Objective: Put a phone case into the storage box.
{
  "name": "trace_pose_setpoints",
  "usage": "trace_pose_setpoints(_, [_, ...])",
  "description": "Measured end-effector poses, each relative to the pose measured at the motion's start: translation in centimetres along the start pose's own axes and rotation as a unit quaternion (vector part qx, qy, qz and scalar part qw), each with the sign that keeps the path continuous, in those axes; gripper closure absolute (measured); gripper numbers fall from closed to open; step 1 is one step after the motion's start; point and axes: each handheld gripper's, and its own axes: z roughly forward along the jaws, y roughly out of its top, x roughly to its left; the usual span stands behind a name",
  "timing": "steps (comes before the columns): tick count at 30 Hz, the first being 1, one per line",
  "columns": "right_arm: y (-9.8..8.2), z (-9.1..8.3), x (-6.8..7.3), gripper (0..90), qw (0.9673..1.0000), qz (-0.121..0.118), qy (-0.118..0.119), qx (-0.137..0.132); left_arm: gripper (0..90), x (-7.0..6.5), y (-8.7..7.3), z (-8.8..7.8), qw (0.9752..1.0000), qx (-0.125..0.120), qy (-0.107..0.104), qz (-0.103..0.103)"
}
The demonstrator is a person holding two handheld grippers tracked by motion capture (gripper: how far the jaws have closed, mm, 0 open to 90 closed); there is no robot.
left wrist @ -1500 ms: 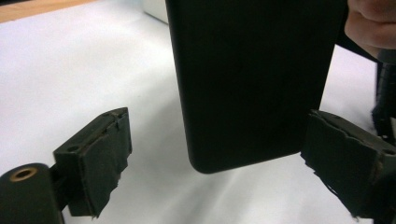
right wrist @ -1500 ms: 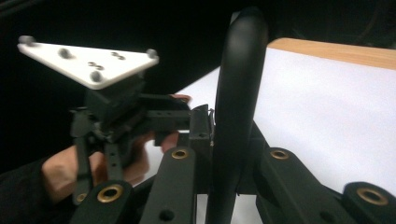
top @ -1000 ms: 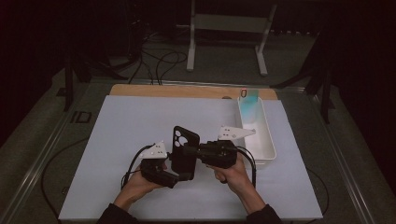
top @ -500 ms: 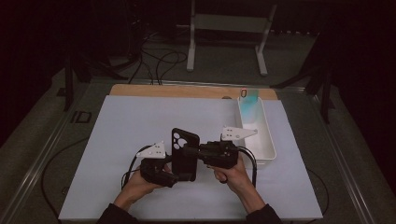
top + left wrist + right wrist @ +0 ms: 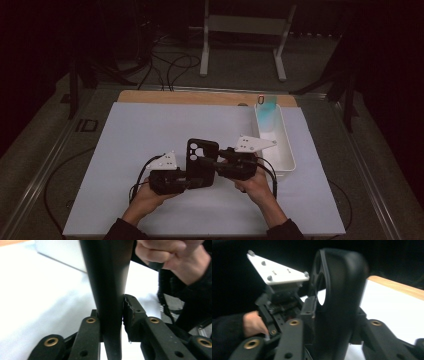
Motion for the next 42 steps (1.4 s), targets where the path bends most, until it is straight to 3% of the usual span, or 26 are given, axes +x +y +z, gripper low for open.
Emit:
trace_pose_setpoints(4, [0.0, 0.5, 0.3, 50.9, 0.9995, -0.014, -0.023, 0.018, 83.5, 0.0, 0.0, 0.0, 0.9997, 0.006, 0.023, 0.003])
trace_pose_setpoints(11, [0.0, 1.1, 0.6, 38.4, 0.9985, -0.024, -0.039, 0.032, 84.6, -0.2, 0.1, -0.1, 0.9988, 0.003, 0.047, 0.009])
trace_pose_setpoints(13, [0.1, 1.1, 0.6, 36.1, 0.9975, -0.028, -0.054, 0.036, 84.9, -0.2, 0.1, -0.3, 0.9986, -0.005, 0.053, 0.007])
trace_pose_setpoints(23, [-0.3, 1.4, 0.3, 16.4, 0.9942, -0.003, -0.094, 0.053, 85.0, 0.1, 0.3, -1.3, 0.9938, -0.026, 0.108, -0.008])
trace_pose_setpoints(25, [-0.3, 1.4, 0.3, 14.4, 0.9939, 0.0, -0.097, 0.052, 85.0, 0.1, 0.3, -1.3, 0.9938, -0.026, 0.108, -0.008])
trace_pose_setpoints(27, [-0.1, 1.4, 0.4, 11.5, 0.9924, 0.001, -0.109, 0.057, 84.9, -0.1, 0.4, -1.3, 0.9906, -0.023, 0.135, -0.007])
trace_pose_setpoints(32, [0.1, 1.6, 0.6, 9.1, 0.992, 0.005, -0.112, 0.059, 84.8, -0.3, 0.5, -1.3, 0.9881, -0.023, 0.152, -0.008])
trace_pose_setpoints(36, [0.3, 1.6, 0.8, 9.0, 0.992, 0.003, -0.115, 0.052, 84.8, -0.5, 0.7, -1.3, 0.9848, -0.023, 0.172, -0.004])
trace_pose_setpoints(42, [1.0, 1.7, 1.2, 9.1, 0.9911, 0.008, -0.128, 0.036, 84.8, -0.8, 0.7, -1.1, 0.9819, -0.024, 0.188, 0.001])
